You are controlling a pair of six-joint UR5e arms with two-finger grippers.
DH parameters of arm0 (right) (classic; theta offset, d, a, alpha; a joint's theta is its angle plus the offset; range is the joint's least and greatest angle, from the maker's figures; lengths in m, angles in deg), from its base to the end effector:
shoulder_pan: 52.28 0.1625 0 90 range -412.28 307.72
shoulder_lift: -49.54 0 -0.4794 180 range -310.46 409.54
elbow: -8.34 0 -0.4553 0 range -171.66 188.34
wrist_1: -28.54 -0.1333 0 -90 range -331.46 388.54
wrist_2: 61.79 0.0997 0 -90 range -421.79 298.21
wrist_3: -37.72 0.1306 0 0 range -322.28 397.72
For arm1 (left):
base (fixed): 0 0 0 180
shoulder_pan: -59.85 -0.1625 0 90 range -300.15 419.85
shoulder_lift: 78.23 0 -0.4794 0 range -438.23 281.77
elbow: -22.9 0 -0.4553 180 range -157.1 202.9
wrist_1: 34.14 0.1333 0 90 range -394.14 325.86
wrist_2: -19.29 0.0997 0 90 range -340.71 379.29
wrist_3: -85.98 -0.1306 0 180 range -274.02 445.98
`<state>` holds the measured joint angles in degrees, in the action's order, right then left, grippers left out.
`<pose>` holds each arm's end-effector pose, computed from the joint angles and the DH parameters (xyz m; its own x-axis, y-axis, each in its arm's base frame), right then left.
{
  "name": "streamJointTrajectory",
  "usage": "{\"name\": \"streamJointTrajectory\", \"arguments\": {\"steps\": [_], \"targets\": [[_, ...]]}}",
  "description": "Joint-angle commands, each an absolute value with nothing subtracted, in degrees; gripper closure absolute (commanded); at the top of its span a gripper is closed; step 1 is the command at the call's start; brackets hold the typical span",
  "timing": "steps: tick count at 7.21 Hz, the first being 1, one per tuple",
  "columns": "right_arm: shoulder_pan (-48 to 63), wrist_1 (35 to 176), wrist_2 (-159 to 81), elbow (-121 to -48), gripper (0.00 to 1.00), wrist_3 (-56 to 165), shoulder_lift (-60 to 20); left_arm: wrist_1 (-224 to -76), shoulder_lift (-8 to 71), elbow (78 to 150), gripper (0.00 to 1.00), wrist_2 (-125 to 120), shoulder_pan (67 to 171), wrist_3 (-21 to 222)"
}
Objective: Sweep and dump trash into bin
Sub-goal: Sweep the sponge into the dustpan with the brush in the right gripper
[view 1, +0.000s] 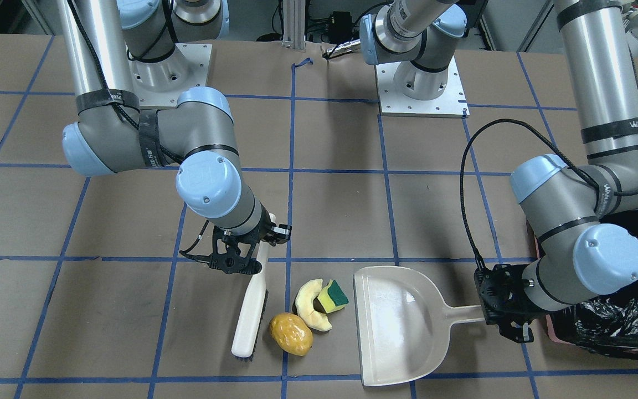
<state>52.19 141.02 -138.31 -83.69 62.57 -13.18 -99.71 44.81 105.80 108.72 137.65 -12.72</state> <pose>0.3336 -0.6375 0.2277 -0.9650 0.2079 -0.1600 0.1735 0.9632 0.2052 0.0305 -0.7782 0.2320 -0.0610 0.9978 0.0245 0.9980 0.0613 -0.0138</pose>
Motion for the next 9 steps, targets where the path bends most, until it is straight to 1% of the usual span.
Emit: {"name": "streamJointTrajectory", "arguments": {"steps": [1, 4, 5, 8, 9], "targets": [[53.8, 142.2, -137.8, -83.7, 1.00, 65.0, -11.9, -99.7, 44.9, 105.8, 0.86, 108.8, 137.6, -12.7], [56.8, 145.3, -137.2, -83.5, 1.00, 72.2, -10.3, -100.0, 44.8, 105.9, 0.86, 108.7, 137.8, -12.5], [57.6, 146.1, -134.3, -82.0, 1.00, 75.7, -9.9, -100.0, 44.8, 106.0, 0.86, 108.7, 137.8, -12.5], [61.6, 146.1, -134.1, -73.9, 1.00, 82.4, -4.2, -100.0, 44.8, 105.9, 0.86, 108.7, 137.8, -12.5], [62.5, 146.1, -134.1, -72.8, 1.00, 83.1, -3.6, -100.0, 44.8, 105.9, 0.86, 108.7, 137.8, -12.5]]}}
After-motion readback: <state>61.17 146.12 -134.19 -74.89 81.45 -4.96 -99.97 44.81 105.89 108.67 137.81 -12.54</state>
